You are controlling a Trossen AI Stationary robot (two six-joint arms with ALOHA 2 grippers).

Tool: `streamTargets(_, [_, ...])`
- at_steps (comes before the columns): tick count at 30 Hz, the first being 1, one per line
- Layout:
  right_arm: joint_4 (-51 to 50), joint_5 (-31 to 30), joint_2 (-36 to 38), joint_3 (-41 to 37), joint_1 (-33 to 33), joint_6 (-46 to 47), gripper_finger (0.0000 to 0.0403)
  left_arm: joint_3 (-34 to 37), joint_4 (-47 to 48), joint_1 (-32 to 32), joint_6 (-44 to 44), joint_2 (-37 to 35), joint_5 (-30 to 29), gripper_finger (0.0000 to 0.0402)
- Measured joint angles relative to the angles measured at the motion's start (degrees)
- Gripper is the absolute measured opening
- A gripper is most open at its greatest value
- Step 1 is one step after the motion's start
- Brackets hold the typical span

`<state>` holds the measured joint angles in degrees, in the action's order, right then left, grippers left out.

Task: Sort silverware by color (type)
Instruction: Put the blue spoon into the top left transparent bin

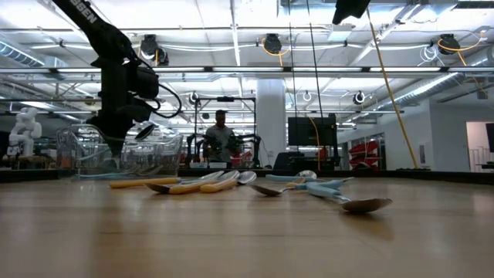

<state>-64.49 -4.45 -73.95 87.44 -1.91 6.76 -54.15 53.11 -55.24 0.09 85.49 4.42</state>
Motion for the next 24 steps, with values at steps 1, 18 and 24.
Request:
streamTargets(1, [0.0, 0.0, 0.0, 0.0, 0.0, 0.0, 0.0000, 0.0, -0.1, 0.0, -0.2, 0.0, -0.1, 0.0026])
streamTargets(18, [2.2, 0.0, 0.0, 0.0, 0.0, 0.0, 0.0000, 0.0, -3.7, 0.0, -1.4, 0.0, -0.5, 0.0026])
streamTargets(24, [2.2, 0.0, 0.0, 0.0, 0.0, 0.0, 0.0000, 0.0, -3.9, 0.0, -1.3, 0.6, -1.7, 0.0040])
